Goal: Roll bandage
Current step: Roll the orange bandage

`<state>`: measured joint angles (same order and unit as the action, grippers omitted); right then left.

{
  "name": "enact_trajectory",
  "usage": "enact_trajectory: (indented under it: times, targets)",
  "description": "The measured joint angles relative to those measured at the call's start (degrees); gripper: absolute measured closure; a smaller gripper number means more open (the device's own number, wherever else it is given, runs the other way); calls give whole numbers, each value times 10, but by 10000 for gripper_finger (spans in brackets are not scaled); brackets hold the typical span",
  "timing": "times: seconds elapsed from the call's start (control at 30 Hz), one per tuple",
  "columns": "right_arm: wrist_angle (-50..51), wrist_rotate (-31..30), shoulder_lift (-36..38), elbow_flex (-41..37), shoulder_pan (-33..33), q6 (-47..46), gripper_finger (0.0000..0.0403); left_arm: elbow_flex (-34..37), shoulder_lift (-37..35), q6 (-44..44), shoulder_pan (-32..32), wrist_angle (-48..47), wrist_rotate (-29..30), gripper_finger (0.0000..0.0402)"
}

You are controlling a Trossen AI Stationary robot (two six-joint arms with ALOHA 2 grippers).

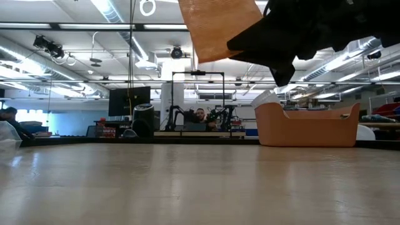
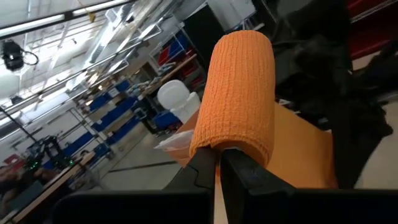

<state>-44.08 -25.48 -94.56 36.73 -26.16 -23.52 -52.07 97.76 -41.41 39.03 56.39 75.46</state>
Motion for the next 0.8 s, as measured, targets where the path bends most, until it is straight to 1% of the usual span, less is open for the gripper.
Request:
enact_trajectory:
  times: [0.07,0.1,0.2,0.3,0.43,0.57,0.63,0.7,0.73,0.8]
  targets:
    - [-2,-11,2,0,-4,5,380,0,0,-2,-3,0,8,389]
    - [-3,-16,3,0,-7,8,390,0,0,-2,-4,-1,13,389]
    - [-12,-17,10,0,-19,-2,394,1,0,-5,-11,0,30,389]
    - [-18,-12,10,1,-36,-10,399,23,0,-1,-23,12,36,389]
    - [-18,-1,10,16,-60,-23,400,72,0,0,-41,83,40,389]
    - [-15,0,10,47,-73,4,401,125,0,15,-55,133,38,389]
    - [-3,-1,10,69,-74,26,401,145,0,40,-58,130,30,389]
    - [21,0,10,95,-66,60,401,158,1,52,-58,115,10,389]
    - [32,2,10,110,-58,76,401,159,3,60,-58,100,-1,389]
    - [64,3,10,143,-40,95,402,160,4,73,-58,65,-4,389]
